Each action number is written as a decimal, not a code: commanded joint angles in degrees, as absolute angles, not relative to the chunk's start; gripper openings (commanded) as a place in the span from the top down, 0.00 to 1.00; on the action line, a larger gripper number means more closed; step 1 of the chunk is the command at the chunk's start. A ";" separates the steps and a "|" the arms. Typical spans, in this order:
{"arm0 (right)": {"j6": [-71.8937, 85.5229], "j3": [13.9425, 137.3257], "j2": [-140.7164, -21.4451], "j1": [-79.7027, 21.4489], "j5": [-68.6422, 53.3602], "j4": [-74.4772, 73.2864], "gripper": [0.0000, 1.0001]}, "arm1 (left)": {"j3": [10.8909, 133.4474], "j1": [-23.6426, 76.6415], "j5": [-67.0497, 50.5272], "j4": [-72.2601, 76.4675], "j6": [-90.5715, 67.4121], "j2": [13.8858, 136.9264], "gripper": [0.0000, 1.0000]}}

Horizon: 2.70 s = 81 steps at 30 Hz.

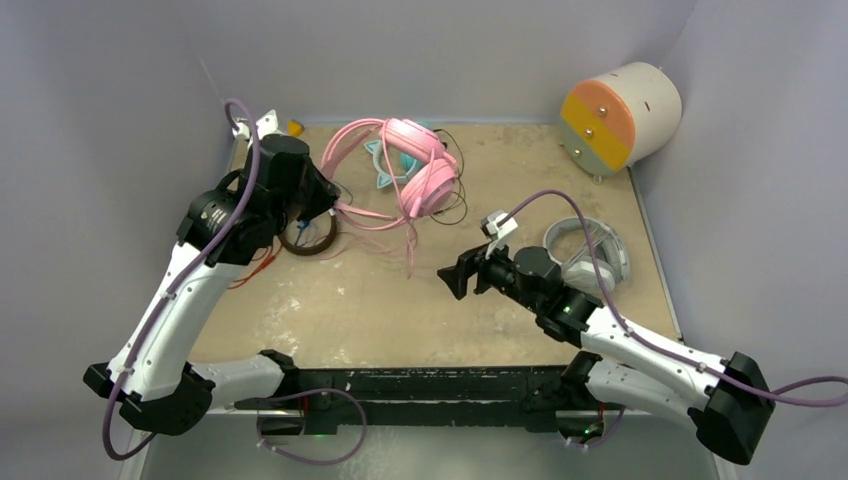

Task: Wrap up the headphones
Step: Wrap the headphones cable around the headphones.

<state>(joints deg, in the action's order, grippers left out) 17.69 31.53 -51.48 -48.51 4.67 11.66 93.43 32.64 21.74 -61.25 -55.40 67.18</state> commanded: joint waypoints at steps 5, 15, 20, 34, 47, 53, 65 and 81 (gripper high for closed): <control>11.06 29.27 -56.81 -48.57 -11.65 34.72 0.08 | 105.19 32.36 14.12 -64.07 -52.02 69.54 1.00; 12.49 29.67 -72.77 -48.60 -7.13 51.37 0.05 | 109.11 32.40 11.99 -65.24 -50.64 68.00 1.00; 12.86 32.62 -83.34 -48.60 -8.78 60.37 0.06 | 109.86 32.39 11.17 -65.73 -50.71 68.11 1.00; 19.33 38.68 -96.70 -48.47 -13.36 67.52 0.68 | 108.64 32.37 10.20 -65.82 -53.39 66.77 1.00; 35.84 29.63 -93.84 -37.68 -9.05 64.36 1.00 | 106.12 32.38 7.94 -64.30 -54.49 62.50 1.00; 34.66 33.87 -92.84 -36.40 -7.46 52.25 1.00 | 105.94 32.37 3.82 -63.40 -53.97 61.50 1.00; 37.99 39.57 -94.83 -30.03 -14.55 40.27 1.00 | 94.28 32.41 -21.40 -54.21 -44.86 55.94 1.00; 28.88 49.22 -73.03 -20.23 -14.45 7.74 1.00 | 72.05 32.79 -19.69 -52.58 -28.39 56.18 1.00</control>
<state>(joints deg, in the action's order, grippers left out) 34.22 43.35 -79.07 -20.58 -14.52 19.16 74.46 32.64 -17.76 -59.09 -33.10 57.69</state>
